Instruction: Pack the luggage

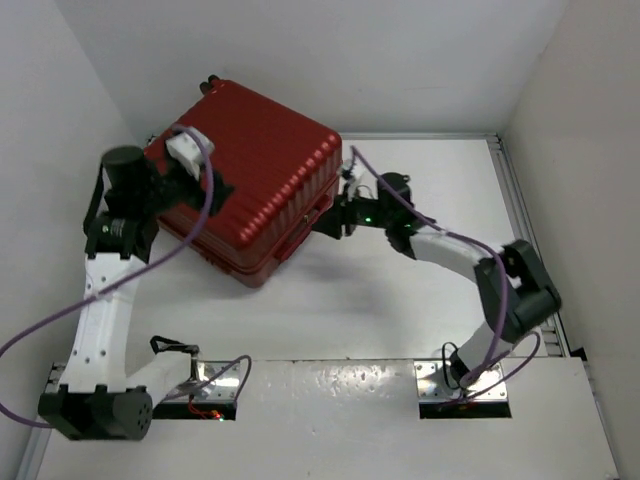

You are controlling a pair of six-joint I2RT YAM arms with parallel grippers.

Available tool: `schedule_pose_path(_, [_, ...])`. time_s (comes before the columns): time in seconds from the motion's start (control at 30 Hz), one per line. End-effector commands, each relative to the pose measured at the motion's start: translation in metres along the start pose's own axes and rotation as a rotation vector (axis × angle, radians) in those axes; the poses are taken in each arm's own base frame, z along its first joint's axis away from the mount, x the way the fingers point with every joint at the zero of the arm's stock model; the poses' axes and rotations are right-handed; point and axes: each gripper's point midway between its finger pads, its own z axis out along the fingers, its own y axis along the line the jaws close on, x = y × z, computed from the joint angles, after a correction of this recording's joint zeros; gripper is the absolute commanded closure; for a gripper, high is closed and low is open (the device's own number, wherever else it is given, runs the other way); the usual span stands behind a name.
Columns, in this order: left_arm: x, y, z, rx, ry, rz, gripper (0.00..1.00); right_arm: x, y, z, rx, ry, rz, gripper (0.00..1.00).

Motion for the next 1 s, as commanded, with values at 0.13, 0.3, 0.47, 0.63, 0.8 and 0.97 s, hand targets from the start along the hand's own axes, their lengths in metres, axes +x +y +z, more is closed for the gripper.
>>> schedule_pose_path(0.13, [0.053,-0.085,-0.012,0.218,0.118,0.118,0.25,-0.003,-0.029,-0.059,0.202,-0.163,-0.032,0.52])
schedule_pose_path(0.3, [0.083,-0.116,0.011,0.264,0.244,0.101,0.28,-0.002,-0.029,-0.054,0.189,-0.189,-0.042,0.52])
schedule_pose_path(0.47, [0.097,-0.124,0.018,0.214,0.235,0.001,0.26,-0.012,-0.029,-0.034,0.212,-0.275,-0.091,0.52])
schedule_pose_path(0.63, [0.119,-0.128,0.02,0.184,0.285,-0.071,0.24,-0.011,-0.04,-0.005,0.193,-0.266,-0.078,0.52])
schedule_pose_path(0.8, [0.119,-0.125,0.025,0.16,0.294,-0.037,0.23,-0.023,-0.048,0.014,0.193,-0.297,-0.111,0.52])
schedule_pose_path(0.97, [0.12,-0.132,0.025,0.183,0.299,-0.007,0.21,-0.02,-0.056,0.031,0.181,-0.289,-0.099,0.52])
